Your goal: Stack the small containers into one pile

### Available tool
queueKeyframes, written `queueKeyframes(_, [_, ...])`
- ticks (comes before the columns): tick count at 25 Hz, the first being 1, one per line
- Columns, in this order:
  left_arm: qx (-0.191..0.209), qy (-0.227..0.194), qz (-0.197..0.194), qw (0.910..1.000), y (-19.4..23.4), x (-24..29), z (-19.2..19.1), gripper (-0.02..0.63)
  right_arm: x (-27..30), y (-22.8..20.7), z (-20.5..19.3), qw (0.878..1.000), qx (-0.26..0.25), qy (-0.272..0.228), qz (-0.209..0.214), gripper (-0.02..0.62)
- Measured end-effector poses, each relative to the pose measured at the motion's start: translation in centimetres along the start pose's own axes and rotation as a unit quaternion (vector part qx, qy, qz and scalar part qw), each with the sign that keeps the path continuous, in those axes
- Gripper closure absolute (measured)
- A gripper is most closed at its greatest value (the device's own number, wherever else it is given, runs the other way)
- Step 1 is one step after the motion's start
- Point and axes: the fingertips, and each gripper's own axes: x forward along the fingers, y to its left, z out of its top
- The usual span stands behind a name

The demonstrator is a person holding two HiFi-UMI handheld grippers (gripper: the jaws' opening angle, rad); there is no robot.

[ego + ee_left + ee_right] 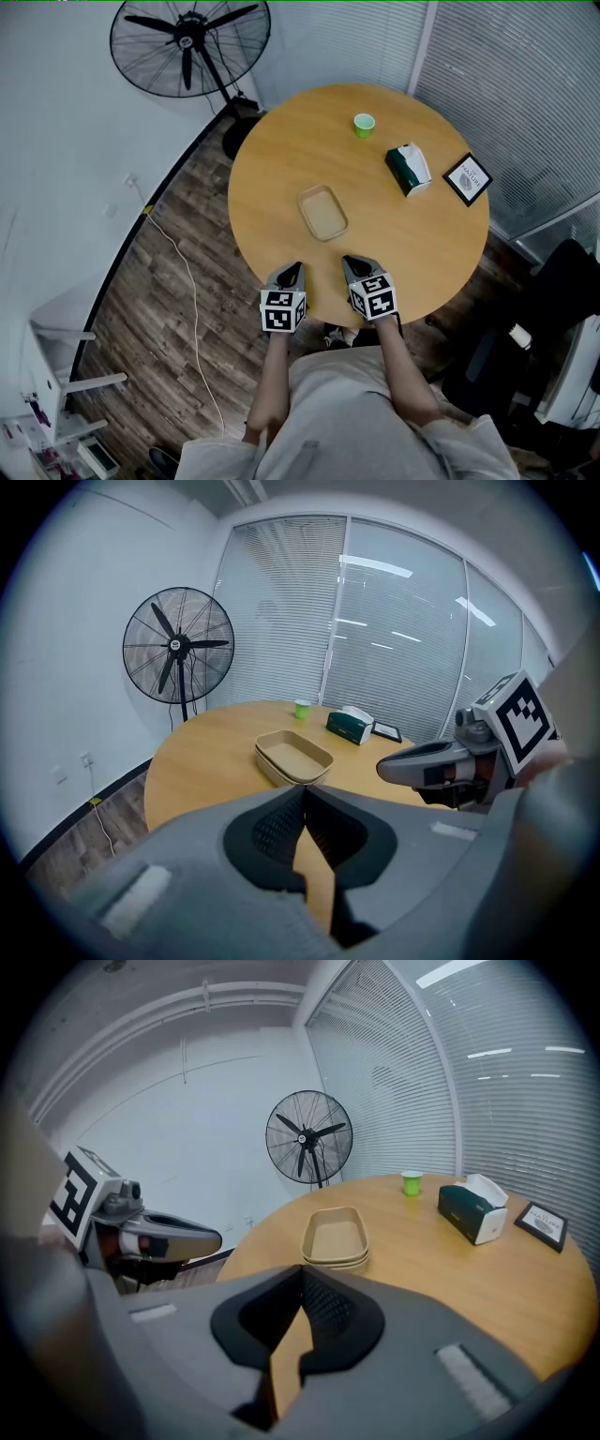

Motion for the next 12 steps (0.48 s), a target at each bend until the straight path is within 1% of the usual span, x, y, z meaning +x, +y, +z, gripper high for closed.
queueKeyframes(5, [-0.002,-0.009,-0.003,1.0000,-0.23,-0.26,0.22,0.606,-0.36,0.36,0.31,1.000,-0.005,-0.002,0.003,0.597])
queueKeyframes(12, [-0.001,-0.007,-0.008,0.9999,-0.73,-0.12,0.10,0.606,-0.52,0.61,0.30,1.000,-0.013,-0.001,0.009,0.597])
